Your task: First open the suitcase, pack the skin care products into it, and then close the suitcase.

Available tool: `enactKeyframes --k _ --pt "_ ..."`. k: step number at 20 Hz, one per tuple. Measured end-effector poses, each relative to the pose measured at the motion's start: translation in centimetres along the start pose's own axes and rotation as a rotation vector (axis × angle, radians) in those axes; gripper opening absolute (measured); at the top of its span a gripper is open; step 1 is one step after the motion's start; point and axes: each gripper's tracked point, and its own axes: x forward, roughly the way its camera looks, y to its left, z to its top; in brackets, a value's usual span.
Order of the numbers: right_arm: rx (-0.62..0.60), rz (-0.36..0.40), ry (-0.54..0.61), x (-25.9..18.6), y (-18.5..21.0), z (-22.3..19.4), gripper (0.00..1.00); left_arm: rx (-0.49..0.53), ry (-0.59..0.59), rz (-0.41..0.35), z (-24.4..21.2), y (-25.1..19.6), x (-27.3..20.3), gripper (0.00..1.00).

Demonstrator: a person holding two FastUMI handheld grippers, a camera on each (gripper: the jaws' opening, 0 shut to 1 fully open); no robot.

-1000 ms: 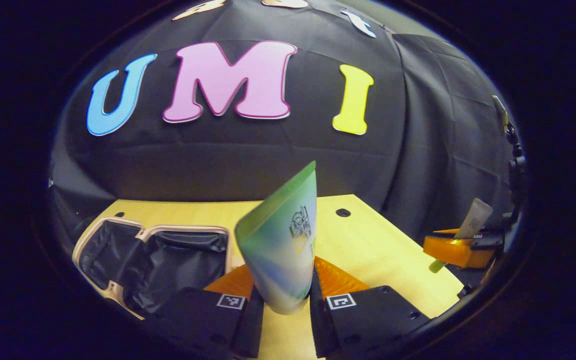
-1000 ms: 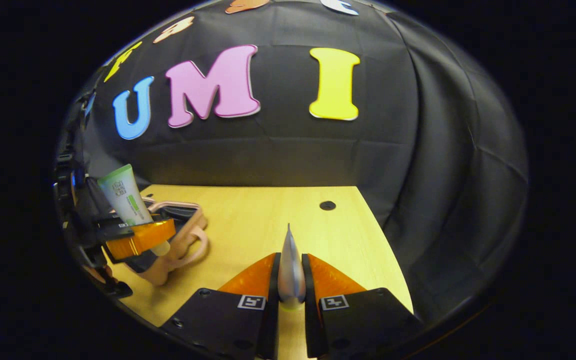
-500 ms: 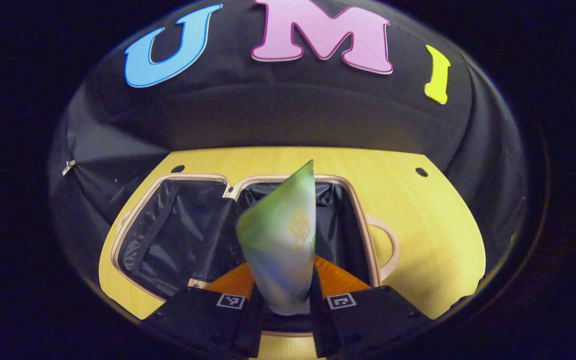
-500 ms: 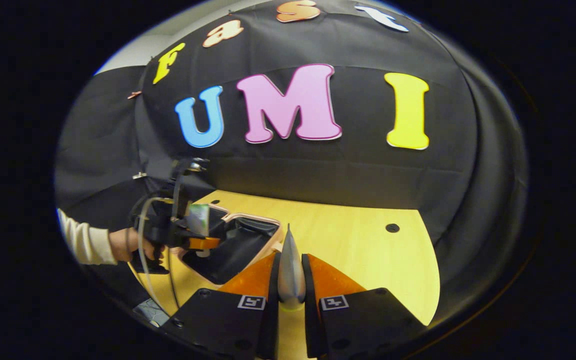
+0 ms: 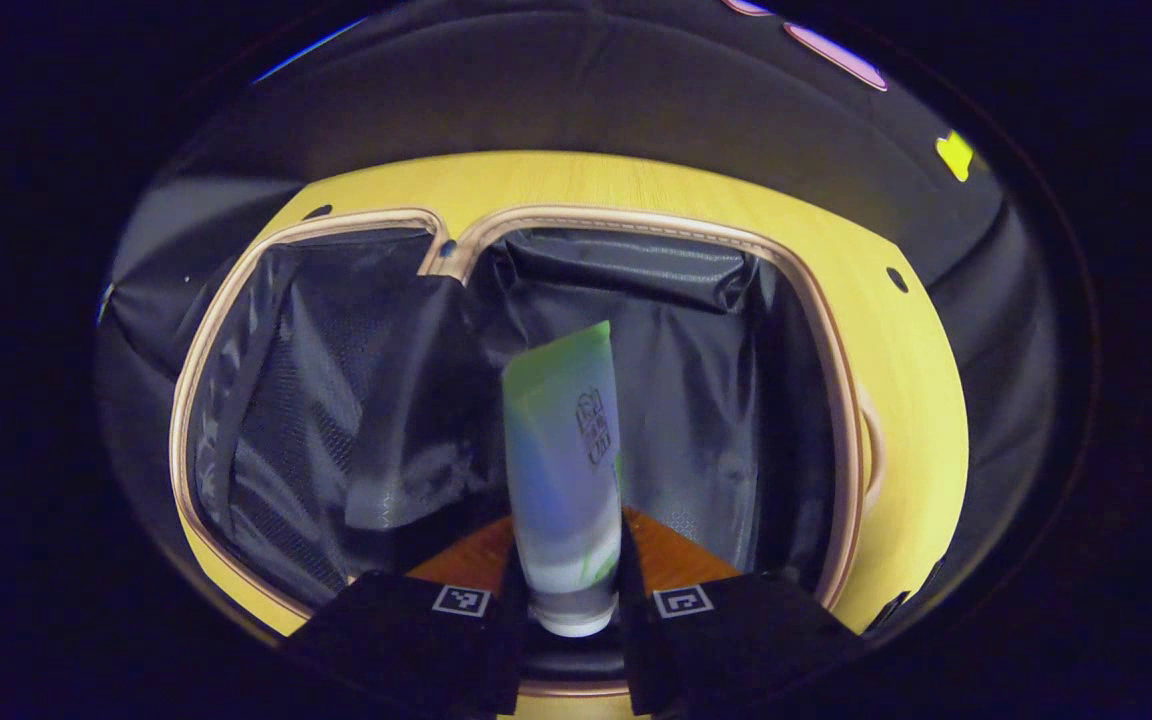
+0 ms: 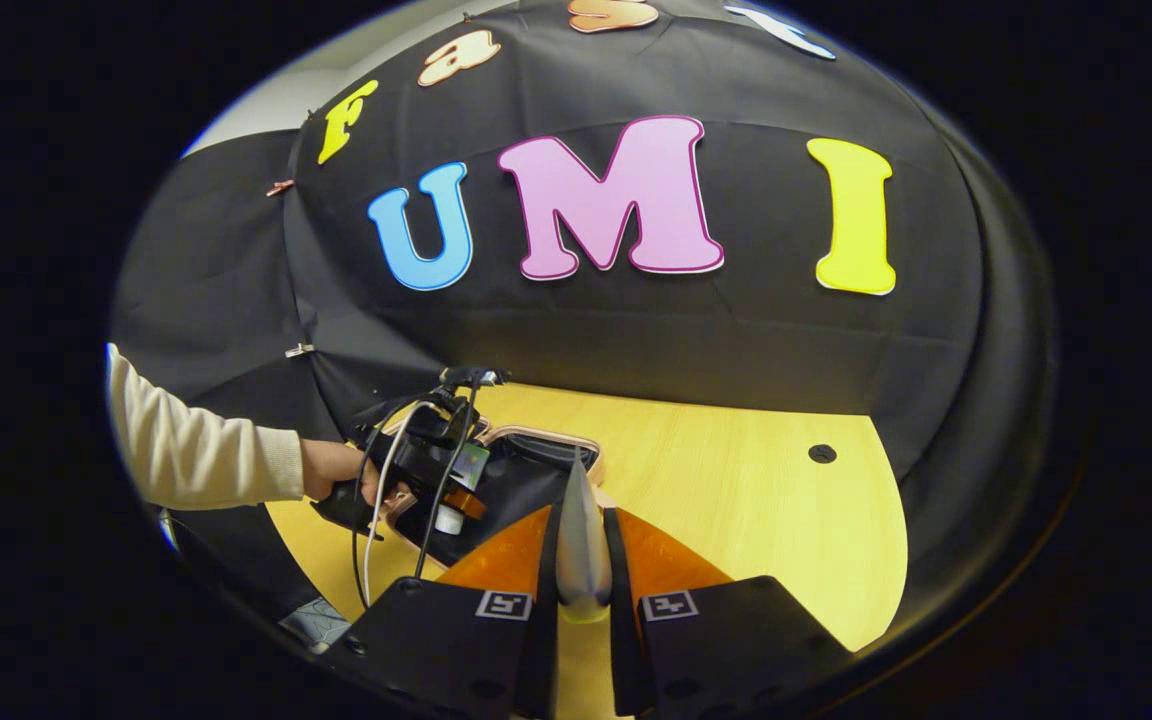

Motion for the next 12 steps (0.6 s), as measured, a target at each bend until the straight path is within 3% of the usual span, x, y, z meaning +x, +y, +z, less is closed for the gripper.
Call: enactKeyframes --k 1,3,4,5,6,7,8,9,12 --pt "0.006 -0.014 0.007 0.6 0.1 0.0 0.25 0.003 0.015 0.015 -0.2 0.1 0.6 0.45" --pt "0.01 -0.04 0.025 1.5 0.8 -0.2 0.25 -0.01 0.016 0.017 -0.2 -0.2 0.9 0.5" --pt "0.006 -0.049 0.027 1.8 1.4 0.0 0.25 -0.006 -0.007 0.009 0.3 -0.1 0.9 0.47" --pt "0.004 -0.055 0.03 2.1 1.8 0.1 0.17 0.0 -0.031 -0.002 0.6 -0.1 0.5 0.54" --pt "0.0 -0.059 0.034 2.5 2.3 0.2 0.25 0.013 -0.081 -0.005 1.3 0.1 -0.6 0.56" --pt "0.005 -0.062 0.039 2.8 2.8 0.3 0.32 0.023 -0.152 -0.021 2.2 0.3 -2.1 0.78" --pt "0.019 -0.063 0.046 3.3 3.4 0.3 0.25 0.028 -0.241 -0.039 3.2 0.3 -4.2 0.87" --pt "0.031 -0.063 0.052 4.0 3.9 0.3 0.25 0.033 -0.335 -0.053 4.1 0.7 -6.8 0.96" --pt "0.031 -0.066 0.09 7.4 5.6 -0.4 0.24 0.027 -0.555 -0.002 4.6 4.4 -14.0 0.98"
